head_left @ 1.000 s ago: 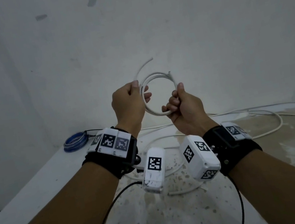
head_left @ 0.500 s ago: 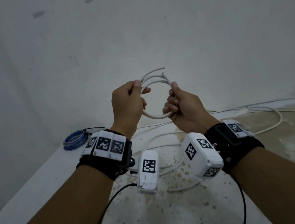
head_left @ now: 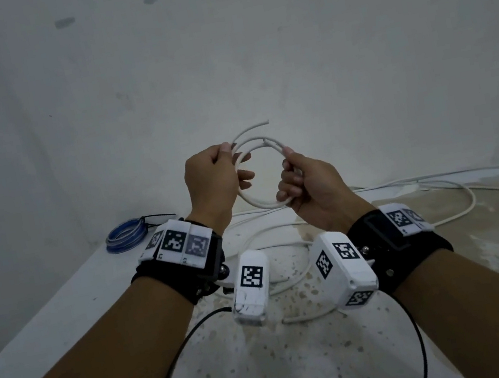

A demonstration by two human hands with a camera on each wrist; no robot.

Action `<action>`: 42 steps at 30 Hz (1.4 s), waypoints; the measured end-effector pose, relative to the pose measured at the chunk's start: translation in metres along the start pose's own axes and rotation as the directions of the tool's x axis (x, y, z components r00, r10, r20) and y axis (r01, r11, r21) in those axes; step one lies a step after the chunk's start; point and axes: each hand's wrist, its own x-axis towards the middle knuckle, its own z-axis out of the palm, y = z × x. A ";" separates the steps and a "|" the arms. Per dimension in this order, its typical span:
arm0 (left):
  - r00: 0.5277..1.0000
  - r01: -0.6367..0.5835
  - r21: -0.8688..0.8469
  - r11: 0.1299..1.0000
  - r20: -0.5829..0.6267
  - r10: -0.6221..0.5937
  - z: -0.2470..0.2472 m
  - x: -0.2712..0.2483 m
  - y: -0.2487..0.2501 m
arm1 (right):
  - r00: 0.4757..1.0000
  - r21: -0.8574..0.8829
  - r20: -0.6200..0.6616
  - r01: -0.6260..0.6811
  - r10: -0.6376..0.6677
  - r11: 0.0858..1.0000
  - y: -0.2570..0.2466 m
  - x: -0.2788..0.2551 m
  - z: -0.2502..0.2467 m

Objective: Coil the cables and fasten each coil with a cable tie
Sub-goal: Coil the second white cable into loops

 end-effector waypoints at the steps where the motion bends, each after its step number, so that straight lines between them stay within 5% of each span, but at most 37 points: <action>1: 1.000 0.007 -0.008 1.000 -0.001 -0.007 0.000 0.001 0.001 | 1.000 -0.009 -0.001 0.005 -0.005 1.000 0.000 0.000 -0.001; 7: 0.996 0.075 -0.138 0.988 -0.042 -0.082 -0.003 0.007 0.003 | 0.999 -0.011 -0.026 0.022 -0.022 1.000 0.007 0.003 -0.006; 18: 0.987 0.086 -0.043 0.995 -0.132 -0.091 -0.010 0.016 -0.004 | 0.999 0.084 -0.031 0.021 -0.019 0.996 0.014 0.007 -0.015; 23: 0.991 0.134 0.005 0.991 0.015 -0.134 -0.015 0.013 -0.010 | 0.994 0.213 -0.107 0.037 -0.014 0.976 0.014 0.011 -0.025; 29: 0.987 -0.117 0.296 0.948 0.139 0.078 -0.005 0.010 -0.006 | 0.998 0.006 0.004 0.055 -0.055 0.998 0.021 0.007 -0.011; 34: 0.959 -0.222 0.237 0.946 0.230 0.168 -0.008 0.007 0.000 | 0.994 -0.106 0.096 0.065 -0.055 0.992 0.014 0.005 -0.014; 42: 0.908 -0.164 0.186 0.969 0.412 0.075 -0.013 0.004 0.000 | 0.991 -0.244 0.125 0.072 -0.042 0.967 0.015 0.006 -0.019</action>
